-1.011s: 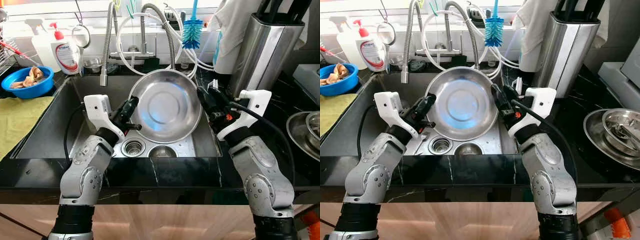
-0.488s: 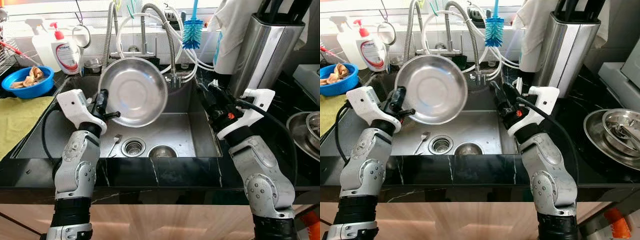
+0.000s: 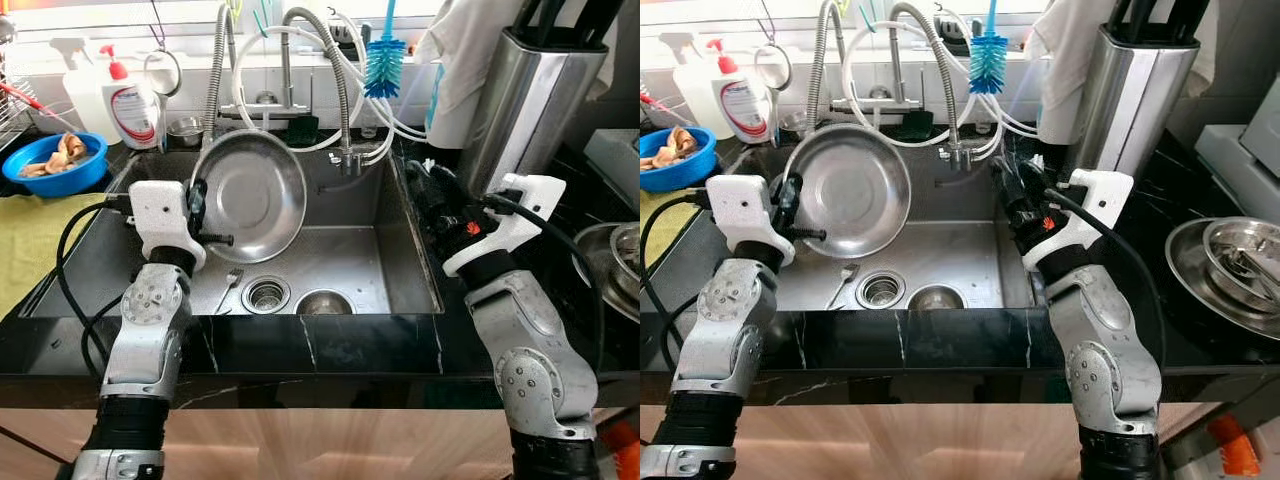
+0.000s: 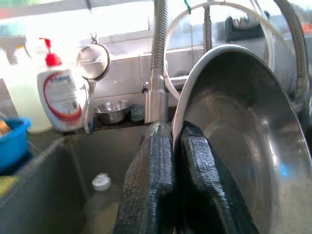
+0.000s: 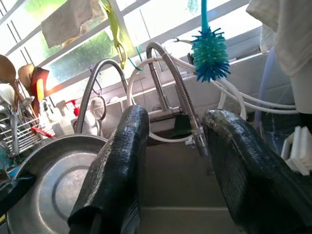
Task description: Kitchen organization
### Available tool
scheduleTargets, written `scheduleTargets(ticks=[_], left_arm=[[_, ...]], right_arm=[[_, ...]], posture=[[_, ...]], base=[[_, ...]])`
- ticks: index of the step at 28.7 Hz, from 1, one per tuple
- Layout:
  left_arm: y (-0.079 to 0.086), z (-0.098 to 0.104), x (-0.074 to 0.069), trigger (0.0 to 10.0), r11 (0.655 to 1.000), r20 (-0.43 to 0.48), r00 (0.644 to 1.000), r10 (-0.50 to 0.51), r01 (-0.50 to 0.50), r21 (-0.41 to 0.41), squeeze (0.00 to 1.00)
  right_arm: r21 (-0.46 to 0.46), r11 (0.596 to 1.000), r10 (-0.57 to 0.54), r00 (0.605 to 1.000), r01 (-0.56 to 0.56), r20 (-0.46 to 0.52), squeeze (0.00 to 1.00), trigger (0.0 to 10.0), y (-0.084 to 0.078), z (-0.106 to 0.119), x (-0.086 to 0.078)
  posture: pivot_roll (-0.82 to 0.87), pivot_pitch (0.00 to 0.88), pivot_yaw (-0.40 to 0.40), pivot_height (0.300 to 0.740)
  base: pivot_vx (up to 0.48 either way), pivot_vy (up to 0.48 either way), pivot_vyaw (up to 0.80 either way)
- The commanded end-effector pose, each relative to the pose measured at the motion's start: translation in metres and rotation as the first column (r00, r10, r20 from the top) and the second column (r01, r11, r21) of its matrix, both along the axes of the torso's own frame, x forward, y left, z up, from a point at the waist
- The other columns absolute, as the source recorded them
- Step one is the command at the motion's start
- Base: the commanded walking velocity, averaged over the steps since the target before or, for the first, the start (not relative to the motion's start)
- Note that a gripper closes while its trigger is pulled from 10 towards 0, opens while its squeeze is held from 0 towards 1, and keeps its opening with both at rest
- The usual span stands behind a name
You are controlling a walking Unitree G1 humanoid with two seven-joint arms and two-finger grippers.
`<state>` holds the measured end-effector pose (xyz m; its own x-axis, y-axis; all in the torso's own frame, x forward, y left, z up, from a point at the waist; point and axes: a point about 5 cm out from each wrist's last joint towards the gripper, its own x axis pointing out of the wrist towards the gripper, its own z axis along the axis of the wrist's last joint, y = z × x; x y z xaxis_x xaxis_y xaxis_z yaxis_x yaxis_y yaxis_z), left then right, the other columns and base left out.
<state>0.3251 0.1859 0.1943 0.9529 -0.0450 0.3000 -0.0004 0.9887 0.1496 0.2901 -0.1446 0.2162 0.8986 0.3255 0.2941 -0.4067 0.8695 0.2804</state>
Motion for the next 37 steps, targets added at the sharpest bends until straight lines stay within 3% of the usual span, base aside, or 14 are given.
scheduleTargets(ticks=[1,3,5,8,9,11,23,28,34,35,37], left_arm=[[0.005,-0.005,0.000,10.0,0.997,-0.011,1.000,0.013,-0.012,0.074,0.00],[0.009,-0.011,0.001,10.0,0.997,-0.032,0.999,0.019,-0.016,0.080,0.00],[0.019,-0.019,0.002,10.0,0.999,-0.073,0.996,0.049,-0.049,0.003,0.00],[0.027,-0.024,0.002,10.0,0.997,-0.094,0.993,0.077,-0.079,-0.017,0.00],[0.031,-0.026,0.002,10.0,0.997,-0.102,0.992,0.080,-0.082,-0.013,0.00],[0.033,-0.027,0.003,10.0,0.996,-0.104,0.991,0.082,-0.084,-0.020,0.00],[0.037,-0.047,0.007,10.0,0.993,-0.158,0.982,0.103,-0.111,-0.043,0.00],[0.042,-0.053,0.011,10.0,0.983,-0.198,0.973,0.120,-0.144,-0.111,0.00],[0.046,-0.052,0.013,10.0,0.979,-0.201,0.971,0.127,-0.155,-0.131,0.00],[0.046,-0.051,0.014,10.0,0.978,-0.197,0.972,0.126,-0.155,-0.139,0.95],[0.045,-0.050,0.015,10.0,0.977,-0.193,0.974,0.123,-0.152,-0.147,1.00]], right_arm=[[-0.060,0.994,-0.089,0.996,0.090,0.031,0.00,10.0,-0.009,0.001,-0.004],[-0.145,0.974,-0.169,0.985,0.173,0.038,0.00,10.0,-0.016,-0.004,-0.004],[-0.150,0.962,-0.226,0.973,0.229,0.041,0.00,10.0,-0.026,-0.008,-0.005],[-0.169,0.945,-0.275,0.960,0.280,0.053,0.00,10.0,-0.035,-0.010,-0.009],[-0.263,0.918,-0.290,0.955,0.296,0.062,0.00,10.0,-0.039,-0.015,-0.011],[-0.299,0.909,-0.292,0.955,0.292,0.046,0.00,10.0,-0.040,-0.024,-0.014],[-0.348,0.813,-0.455,0.882,0.468,0.124,0.00,10.0,-0.056,-0.049,-0.036],[-0.363,0.802,-0.474,0.875,0.474,0.096,0.00,10.0,-0.057,-0.067,-0.041],[-0.359,0.810,-0.463,0.881,0.464,0.095,0.00,10.0,-0.050,-0.072,-0.042],[-0.359,0.810,-0.461,0.882,0.463,0.098,0.00,10.0,-0.050,-0.072,-0.042],[-0.360,0.810,-0.460,0.882,0.463,0.101,0.00,10.0,-0.050,-0.072,-0.041]], posture=[[-0.06,0.000,0.014,0.740],[-0.06,0.000,0.015,0.740],[-0.06,0.000,0.017,0.740],[-0.06,0.000,0.017,0.740],[-0.07,0.000,0.017,0.740],[-0.07,0.000,0.017,0.740],[-0.06,0.000,0.015,0.740],[-0.06,0.000,0.020,0.740],[-0.06,0.000,0.023,0.740],[-0.06,0.000,0.023,0.740],[-0.06,0.000,0.023,0.740]], base=[[0.000,0.000,0.00],[0.000,0.000,0.00],[0.000,0.000,0.00],[0.000,0.000,0.00],[0.000,0.000,0.00],[0.000,0.000,0.00],[0.000,0.000,0.00],[0.000,0.000,0.00],[0.000,0.000,0.00],[0.000,0.000,0.00],[0.000,0.000,0.00]])
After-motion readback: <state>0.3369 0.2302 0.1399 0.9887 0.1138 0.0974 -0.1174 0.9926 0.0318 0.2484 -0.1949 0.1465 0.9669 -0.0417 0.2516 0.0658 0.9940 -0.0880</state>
